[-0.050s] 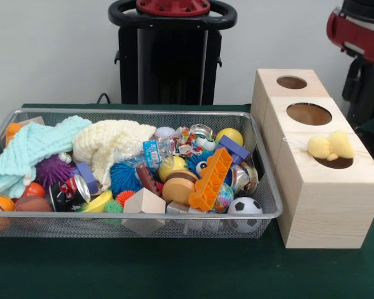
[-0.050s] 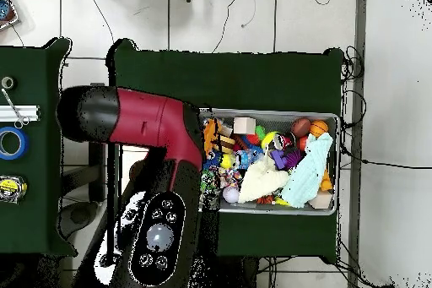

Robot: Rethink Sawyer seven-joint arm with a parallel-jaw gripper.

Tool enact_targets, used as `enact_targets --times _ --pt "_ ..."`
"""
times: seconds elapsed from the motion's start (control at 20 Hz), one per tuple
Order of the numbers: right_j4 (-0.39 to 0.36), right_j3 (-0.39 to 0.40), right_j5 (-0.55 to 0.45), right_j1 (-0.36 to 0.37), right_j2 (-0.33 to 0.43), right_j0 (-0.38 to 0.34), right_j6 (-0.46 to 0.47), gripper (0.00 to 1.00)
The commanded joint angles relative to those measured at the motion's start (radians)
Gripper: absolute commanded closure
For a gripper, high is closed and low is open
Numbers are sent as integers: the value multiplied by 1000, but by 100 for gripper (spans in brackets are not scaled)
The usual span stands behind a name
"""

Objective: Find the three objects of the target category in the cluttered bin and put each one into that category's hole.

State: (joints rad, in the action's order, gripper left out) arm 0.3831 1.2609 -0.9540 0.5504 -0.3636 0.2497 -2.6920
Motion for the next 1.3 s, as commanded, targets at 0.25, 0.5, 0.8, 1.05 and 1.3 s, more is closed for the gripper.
enact_targets --times 0.25,0.5,0.8,1.05,1.3 --pt "20 66 91 -45 54 -4 -187 100" --pt "16 143 208 -54 70 4 -168 100" --pt "9 198 330 -76 83 1 -148 100" --pt "10 238 397 -85 101 -9 -127 100" --pt "-8 286 465 -95 107 -10 -104 100"
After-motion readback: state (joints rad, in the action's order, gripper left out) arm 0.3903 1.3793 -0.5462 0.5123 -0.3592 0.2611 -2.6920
